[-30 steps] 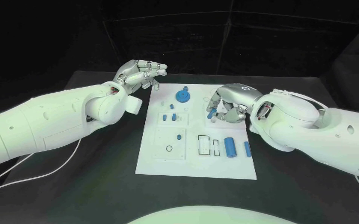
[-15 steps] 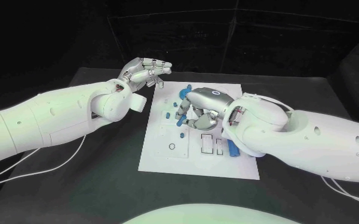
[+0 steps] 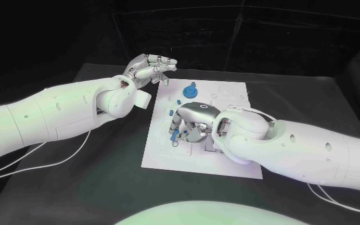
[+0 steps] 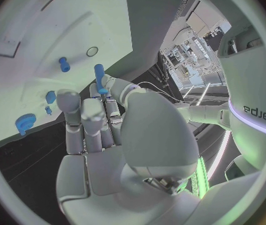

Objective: Assemble the parts on the task board

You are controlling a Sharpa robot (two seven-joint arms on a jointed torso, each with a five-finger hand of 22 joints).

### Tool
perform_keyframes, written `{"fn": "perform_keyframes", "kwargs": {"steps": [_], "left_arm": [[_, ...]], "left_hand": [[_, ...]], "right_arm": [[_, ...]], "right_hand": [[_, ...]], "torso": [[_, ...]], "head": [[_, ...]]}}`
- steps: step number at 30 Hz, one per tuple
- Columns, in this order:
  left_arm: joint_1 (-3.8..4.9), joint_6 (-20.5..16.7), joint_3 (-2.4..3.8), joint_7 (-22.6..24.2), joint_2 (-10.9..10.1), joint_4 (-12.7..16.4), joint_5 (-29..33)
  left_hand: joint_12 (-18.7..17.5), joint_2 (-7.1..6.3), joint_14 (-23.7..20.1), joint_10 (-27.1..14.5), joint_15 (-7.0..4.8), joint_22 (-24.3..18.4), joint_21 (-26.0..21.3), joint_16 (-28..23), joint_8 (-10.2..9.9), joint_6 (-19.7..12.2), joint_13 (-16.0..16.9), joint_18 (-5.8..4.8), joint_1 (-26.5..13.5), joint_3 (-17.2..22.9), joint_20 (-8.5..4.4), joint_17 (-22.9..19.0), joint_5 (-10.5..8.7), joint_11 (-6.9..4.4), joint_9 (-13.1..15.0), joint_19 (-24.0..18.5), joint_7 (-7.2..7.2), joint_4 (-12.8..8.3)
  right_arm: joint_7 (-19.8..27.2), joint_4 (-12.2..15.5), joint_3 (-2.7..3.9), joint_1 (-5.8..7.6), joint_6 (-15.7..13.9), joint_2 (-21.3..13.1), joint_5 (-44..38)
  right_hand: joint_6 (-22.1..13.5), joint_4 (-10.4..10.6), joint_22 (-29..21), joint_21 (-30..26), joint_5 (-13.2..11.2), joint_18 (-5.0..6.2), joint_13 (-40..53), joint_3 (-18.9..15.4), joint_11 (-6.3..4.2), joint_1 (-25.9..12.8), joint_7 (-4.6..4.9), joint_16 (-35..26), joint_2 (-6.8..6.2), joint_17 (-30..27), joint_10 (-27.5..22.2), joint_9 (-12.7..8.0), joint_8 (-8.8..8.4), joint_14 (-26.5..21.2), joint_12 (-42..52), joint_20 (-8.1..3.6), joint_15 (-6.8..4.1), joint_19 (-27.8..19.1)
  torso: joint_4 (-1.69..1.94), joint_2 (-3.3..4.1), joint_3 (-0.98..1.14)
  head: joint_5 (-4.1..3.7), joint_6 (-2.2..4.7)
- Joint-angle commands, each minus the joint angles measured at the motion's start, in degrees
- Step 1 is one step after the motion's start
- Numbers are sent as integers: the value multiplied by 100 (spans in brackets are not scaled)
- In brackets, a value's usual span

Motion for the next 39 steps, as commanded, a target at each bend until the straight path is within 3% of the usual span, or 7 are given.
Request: {"fn": "perform_keyframes", "kwargs": {"steps": [1,29,39], "left_arm": [[8,64,2,36,4,12,8],[8,73,2,32,15,-7,8],[8,77,2,29,20,-12,8]], "left_hand": [[18,41,-29,-49,-8,-7,-10,-34,18,-20,7,75,-9,-30,2,-6,8,-9,-6,-42,22,-6],[18,41,-29,-49,-8,-7,-10,-34,18,-20,7,75,-9,-30,2,-6,8,-9,-6,-42,22,-6],[18,41,-29,-49,-8,-7,-10,-34,18,-20,7,75,-9,-30,2,-6,8,-9,-6,-42,22,-6]], "right_arm": [[125,-61,2,-18,232,33,-117],[-6,-292,-53,-100,553,163,-297],[-145,-265,-59,-113,474,209,-621]], "right_hand": [[8,-5,5,26,35,-67,-4,25,-215,-17,19,38,-43,5,237,-6,-32,43,37,-12,5,9],[6,-12,12,34,44,-68,-4,30,-212,-43,22,41,-39,4,234,-6,-36,41,26,-9,9,4],[3,-21,9,36,40,-66,-3,20,-211,-88,21,44,-50,4,231,-5,-41,38,14,-6,12,-10]], "torso": [[1,-7,-2],[-6,-3,1],[-2,-4,-1]], "head": [[19,-14],[42,-72],[34,-69]]}}
